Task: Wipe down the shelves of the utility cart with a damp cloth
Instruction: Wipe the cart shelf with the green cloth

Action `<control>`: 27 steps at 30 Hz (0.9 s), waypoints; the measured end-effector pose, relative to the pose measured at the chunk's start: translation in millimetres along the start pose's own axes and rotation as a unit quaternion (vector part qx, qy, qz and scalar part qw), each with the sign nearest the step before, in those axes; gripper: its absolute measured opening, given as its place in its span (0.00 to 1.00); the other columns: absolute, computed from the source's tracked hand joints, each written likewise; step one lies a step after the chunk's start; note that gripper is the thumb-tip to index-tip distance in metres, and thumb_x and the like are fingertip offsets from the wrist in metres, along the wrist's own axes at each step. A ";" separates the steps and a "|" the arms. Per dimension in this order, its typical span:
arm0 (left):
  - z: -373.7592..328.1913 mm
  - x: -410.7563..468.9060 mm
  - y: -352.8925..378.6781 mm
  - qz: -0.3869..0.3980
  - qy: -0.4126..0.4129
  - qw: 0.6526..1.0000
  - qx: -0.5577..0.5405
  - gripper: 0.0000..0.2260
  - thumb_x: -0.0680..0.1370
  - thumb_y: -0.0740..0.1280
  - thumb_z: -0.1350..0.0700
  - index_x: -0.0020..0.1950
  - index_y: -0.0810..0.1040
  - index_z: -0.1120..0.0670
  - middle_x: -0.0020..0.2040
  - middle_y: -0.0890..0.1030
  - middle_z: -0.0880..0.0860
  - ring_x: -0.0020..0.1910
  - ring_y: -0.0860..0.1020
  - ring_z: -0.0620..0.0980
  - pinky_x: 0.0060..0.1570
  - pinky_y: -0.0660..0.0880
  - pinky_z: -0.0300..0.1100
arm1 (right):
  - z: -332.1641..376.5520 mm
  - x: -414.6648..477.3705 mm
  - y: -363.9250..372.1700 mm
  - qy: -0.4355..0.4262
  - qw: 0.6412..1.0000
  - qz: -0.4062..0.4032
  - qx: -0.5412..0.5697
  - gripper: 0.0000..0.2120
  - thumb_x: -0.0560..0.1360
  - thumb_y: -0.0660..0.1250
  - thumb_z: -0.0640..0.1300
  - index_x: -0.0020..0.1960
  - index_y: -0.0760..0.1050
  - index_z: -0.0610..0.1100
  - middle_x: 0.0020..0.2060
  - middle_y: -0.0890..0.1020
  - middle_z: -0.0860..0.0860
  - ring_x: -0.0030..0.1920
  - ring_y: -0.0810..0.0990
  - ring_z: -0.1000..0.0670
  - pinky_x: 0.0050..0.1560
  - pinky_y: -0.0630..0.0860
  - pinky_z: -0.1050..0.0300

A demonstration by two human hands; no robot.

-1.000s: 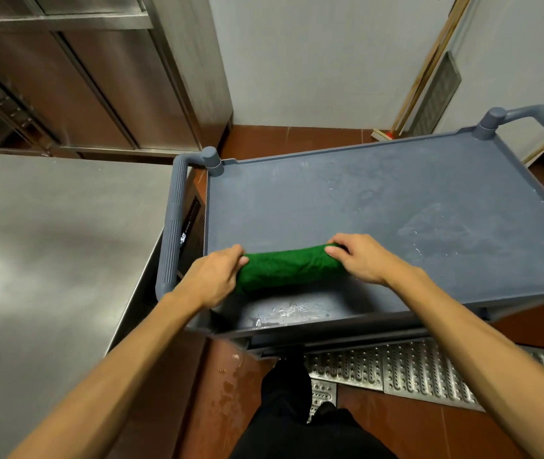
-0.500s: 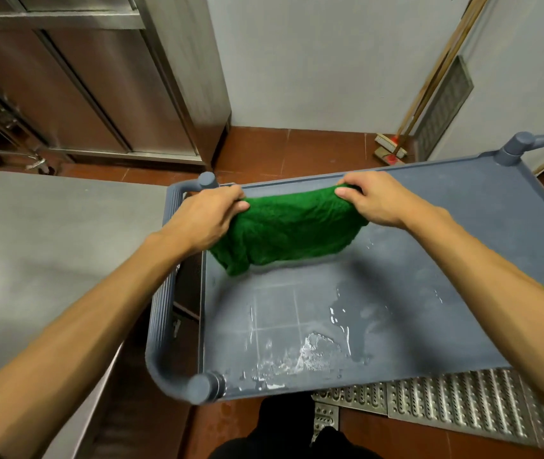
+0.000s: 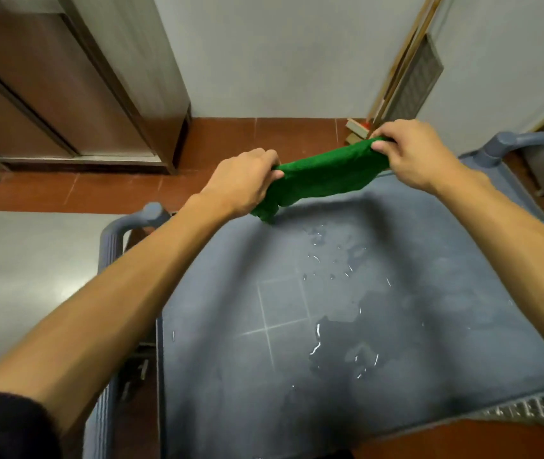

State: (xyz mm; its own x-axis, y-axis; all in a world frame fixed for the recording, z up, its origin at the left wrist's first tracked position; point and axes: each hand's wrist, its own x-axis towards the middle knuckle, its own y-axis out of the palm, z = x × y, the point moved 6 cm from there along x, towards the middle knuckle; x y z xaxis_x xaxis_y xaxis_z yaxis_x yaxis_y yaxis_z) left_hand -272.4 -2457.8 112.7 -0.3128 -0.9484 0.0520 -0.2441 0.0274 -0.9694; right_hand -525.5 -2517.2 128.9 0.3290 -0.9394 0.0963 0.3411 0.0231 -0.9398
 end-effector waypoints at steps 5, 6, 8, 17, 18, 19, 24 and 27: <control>-22.1 4.2 88.8 0.067 -0.017 0.998 0.003 0.13 0.85 0.56 0.50 0.60 0.72 0.58 0.57 0.76 0.59 0.55 0.76 0.62 0.47 0.73 0.55 | -60.2 -45.2 71.1 0.047 0.998 0.030 -0.018 0.10 0.80 0.63 0.41 0.57 0.79 0.40 0.52 0.79 0.38 0.54 0.76 0.34 0.55 0.73 0.41; -26.6 0.8 108.4 0.090 -0.025 0.996 0.002 0.13 0.85 0.55 0.50 0.60 0.72 0.58 0.58 0.75 0.59 0.56 0.75 0.62 0.48 0.73 0.55 | -70.4 -57.0 89.1 0.055 0.997 0.048 -0.008 0.10 0.79 0.64 0.40 0.57 0.79 0.39 0.53 0.79 0.39 0.55 0.76 0.35 0.56 0.73 0.41; -36.0 -9.4 144.1 0.133 -0.039 0.990 -0.001 0.13 0.85 0.55 0.51 0.59 0.72 0.59 0.59 0.75 0.60 0.56 0.75 0.63 0.47 0.73 0.55 | -86.3 -79.8 122.9 0.059 0.994 0.091 0.010 0.10 0.79 0.64 0.39 0.58 0.79 0.39 0.56 0.80 0.40 0.57 0.77 0.36 0.58 0.73 0.42; -57.1 -45.8 181.5 0.083 -0.144 0.986 -0.019 0.12 0.84 0.58 0.54 0.56 0.77 0.60 0.62 0.75 0.58 0.55 0.72 0.61 0.52 0.74 0.55 | -96.5 -108.9 158.5 -0.006 0.998 0.025 0.065 0.10 0.78 0.65 0.38 0.57 0.81 0.44 0.50 0.79 0.45 0.48 0.76 0.40 0.48 0.75 0.46; -60.2 -50.3 182.9 0.081 -0.152 0.985 -0.022 0.12 0.84 0.59 0.54 0.56 0.77 0.61 0.62 0.74 0.58 0.56 0.72 0.61 0.54 0.73 0.55 | -97.4 -108.5 158.6 -0.004 0.997 0.028 0.074 0.10 0.78 0.66 0.38 0.56 0.82 0.44 0.49 0.79 0.45 0.48 0.75 0.40 0.48 0.75 0.46; -63.6 -55.2 184.4 0.078 -0.160 0.984 -0.023 0.12 0.84 0.59 0.54 0.55 0.78 0.61 0.63 0.74 0.58 0.57 0.72 0.61 0.55 0.72 0.55 | -98.1 -108.5 158.8 -0.003 0.996 0.033 0.083 0.10 0.78 0.66 0.37 0.55 0.82 0.44 0.48 0.79 0.45 0.48 0.75 0.40 0.48 0.75 0.46; -74.3 -67.3 186.0 0.063 -0.194 0.978 -0.041 0.12 0.83 0.59 0.57 0.56 0.79 0.63 0.64 0.76 0.59 0.59 0.73 0.62 0.61 0.69 0.52 | -99.0 -115.4 160.8 -0.012 0.994 0.059 0.092 0.10 0.79 0.64 0.38 0.57 0.81 0.45 0.48 0.80 0.46 0.49 0.75 0.41 0.50 0.74 0.47; -79.4 -71.3 183.3 0.059 -0.198 0.977 -0.052 0.12 0.83 0.59 0.59 0.57 0.78 0.64 0.64 0.77 0.60 0.60 0.74 0.62 0.63 0.68 0.52 | -99.6 -122.3 161.8 -0.017 0.993 0.070 0.089 0.11 0.80 0.63 0.39 0.58 0.81 0.45 0.49 0.80 0.46 0.49 0.75 0.41 0.50 0.74 0.47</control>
State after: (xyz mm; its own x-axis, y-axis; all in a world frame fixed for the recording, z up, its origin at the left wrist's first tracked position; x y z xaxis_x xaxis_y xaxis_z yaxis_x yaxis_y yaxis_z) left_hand -367.7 -2360.1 -49.7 0.0292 -0.9840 -0.1759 -0.3267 0.1569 -0.9320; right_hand -598.2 -2432.6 -67.6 0.4127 -0.9107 -0.0175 0.4394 0.2159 -0.8719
